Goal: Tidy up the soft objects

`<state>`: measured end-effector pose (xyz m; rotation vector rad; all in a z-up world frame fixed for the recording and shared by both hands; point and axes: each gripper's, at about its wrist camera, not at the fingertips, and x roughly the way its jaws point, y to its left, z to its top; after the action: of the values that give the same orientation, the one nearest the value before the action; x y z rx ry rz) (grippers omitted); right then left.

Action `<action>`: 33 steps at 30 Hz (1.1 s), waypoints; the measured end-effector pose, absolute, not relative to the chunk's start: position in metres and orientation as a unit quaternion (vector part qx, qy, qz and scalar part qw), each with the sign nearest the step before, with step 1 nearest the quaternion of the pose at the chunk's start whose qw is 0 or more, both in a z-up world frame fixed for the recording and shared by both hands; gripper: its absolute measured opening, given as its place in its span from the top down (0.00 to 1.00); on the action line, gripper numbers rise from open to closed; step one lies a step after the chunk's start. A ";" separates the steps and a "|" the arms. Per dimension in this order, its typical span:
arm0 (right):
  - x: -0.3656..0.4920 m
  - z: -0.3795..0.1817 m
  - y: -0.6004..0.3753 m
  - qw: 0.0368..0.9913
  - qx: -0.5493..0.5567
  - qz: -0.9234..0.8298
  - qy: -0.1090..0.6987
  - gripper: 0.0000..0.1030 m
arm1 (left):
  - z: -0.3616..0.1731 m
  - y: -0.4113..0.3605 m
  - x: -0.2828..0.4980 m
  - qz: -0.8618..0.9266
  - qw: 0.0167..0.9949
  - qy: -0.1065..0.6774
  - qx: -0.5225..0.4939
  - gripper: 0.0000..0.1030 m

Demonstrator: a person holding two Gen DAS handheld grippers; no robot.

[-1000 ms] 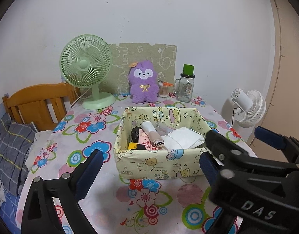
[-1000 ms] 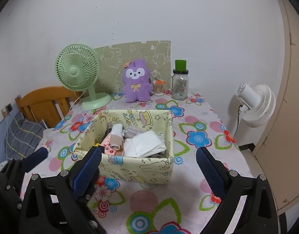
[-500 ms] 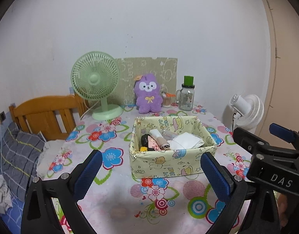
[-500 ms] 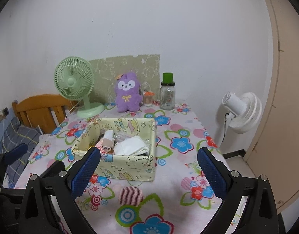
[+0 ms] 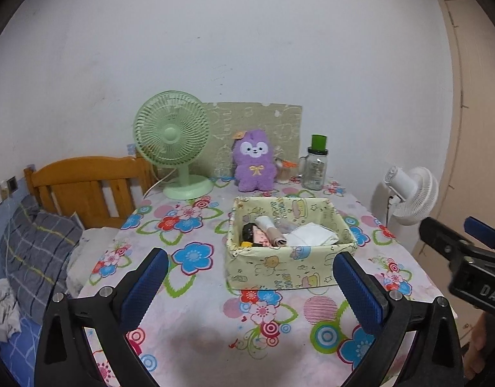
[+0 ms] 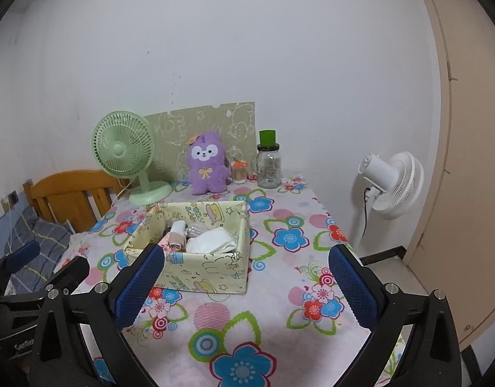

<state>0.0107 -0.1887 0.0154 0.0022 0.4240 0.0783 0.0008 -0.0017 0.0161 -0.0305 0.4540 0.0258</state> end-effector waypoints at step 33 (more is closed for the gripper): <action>0.002 0.017 -0.190 0.977 -0.003 0.056 0.203 0.00 | 0.023 -0.001 -0.008 0.003 0.975 0.221 -0.027 0.00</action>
<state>0.0023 -0.1896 0.0173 -0.0066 0.4099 0.1127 -0.0084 -0.0006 0.0234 -0.0548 0.4463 0.0067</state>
